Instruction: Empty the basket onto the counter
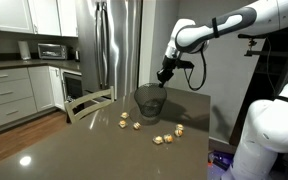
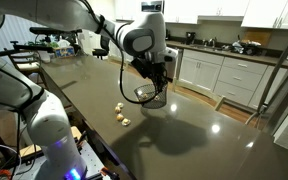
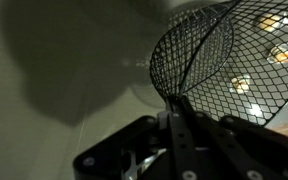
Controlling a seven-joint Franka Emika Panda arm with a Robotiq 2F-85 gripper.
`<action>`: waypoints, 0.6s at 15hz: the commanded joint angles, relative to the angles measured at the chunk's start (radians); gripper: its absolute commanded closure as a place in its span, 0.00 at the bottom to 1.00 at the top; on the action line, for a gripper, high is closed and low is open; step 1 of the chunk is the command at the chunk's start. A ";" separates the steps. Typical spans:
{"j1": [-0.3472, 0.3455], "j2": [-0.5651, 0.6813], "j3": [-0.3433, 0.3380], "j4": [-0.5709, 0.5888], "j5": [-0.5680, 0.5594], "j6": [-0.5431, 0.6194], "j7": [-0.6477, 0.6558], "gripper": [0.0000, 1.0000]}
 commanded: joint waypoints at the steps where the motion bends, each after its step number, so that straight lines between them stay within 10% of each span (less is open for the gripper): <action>1: -0.018 0.035 -0.010 0.022 0.062 0.022 -0.054 0.99; 9: -0.028 0.062 -0.040 0.029 0.124 0.018 -0.058 0.99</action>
